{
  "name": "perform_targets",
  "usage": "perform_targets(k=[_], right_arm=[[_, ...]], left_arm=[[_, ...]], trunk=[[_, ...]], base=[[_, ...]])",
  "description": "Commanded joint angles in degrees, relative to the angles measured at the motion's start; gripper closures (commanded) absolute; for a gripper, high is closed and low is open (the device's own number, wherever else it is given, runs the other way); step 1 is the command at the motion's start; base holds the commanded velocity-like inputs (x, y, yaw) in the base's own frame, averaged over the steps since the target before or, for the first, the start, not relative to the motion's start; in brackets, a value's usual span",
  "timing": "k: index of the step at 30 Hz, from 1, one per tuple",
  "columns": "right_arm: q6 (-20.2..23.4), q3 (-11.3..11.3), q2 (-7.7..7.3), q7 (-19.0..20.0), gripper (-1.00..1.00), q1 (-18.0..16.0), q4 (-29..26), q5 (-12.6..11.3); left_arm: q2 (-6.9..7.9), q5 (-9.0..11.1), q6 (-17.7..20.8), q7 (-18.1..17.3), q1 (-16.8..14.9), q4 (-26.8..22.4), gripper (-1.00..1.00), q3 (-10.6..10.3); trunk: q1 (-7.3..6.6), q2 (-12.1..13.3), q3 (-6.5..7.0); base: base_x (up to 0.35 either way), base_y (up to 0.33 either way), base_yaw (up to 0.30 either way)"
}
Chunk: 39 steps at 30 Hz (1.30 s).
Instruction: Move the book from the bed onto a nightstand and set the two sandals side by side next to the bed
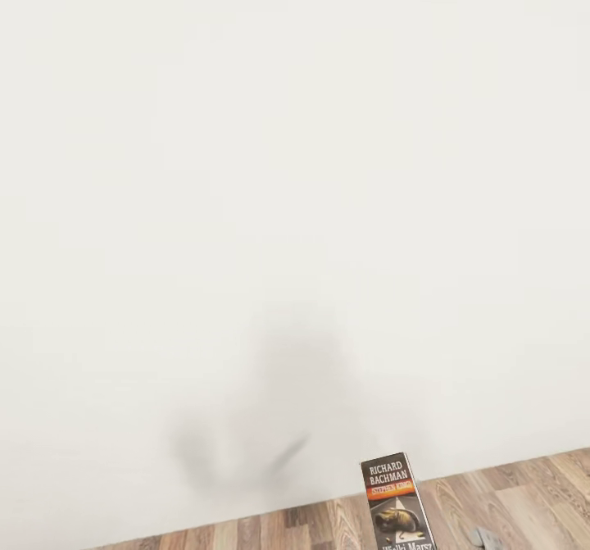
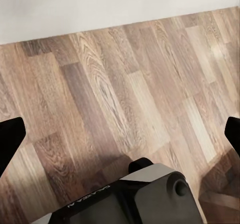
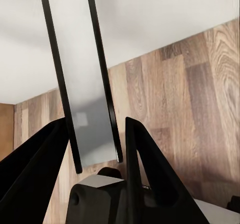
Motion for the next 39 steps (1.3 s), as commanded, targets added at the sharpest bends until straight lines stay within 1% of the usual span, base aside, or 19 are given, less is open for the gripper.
perform_targets(k=[1,15,26,39], right_arm=[[0.1,-0.3,0.00,0.2,1.00,-0.1,0.1,-0.3],[0.1,-0.3,0.00,0.1,1.00,-0.1,0.1,-0.3],[0.1,-0.2,0.00,0.1,1.00,-0.1,0.1,-0.3],[0.1,-0.2,0.00,0.2,1.00,-0.1,0.1,-0.3]], left_arm=[[0.03,0.6,-0.1,-0.2,0.0,0.1,-1.00,-0.3],[0.03,0.6,-0.1,-0.2,0.0,0.1,-1.00,-0.3],[0.03,0.6,-0.1,-0.2,0.0,0.1,-1.00,-0.3],[0.03,0.6,-0.1,-0.2,0.0,0.0,-1.00,-0.3]], trunk=[[0.03,-0.1,-0.12],[0.03,-0.1,-0.12],[0.03,-0.1,-0.12],[0.03,-0.1,-0.12]], base=[[0.000,0.000,-0.300],[0.002,0.000,-0.300],[0.219,0.000,-0.300],[0.012,0.000,-0.300]])
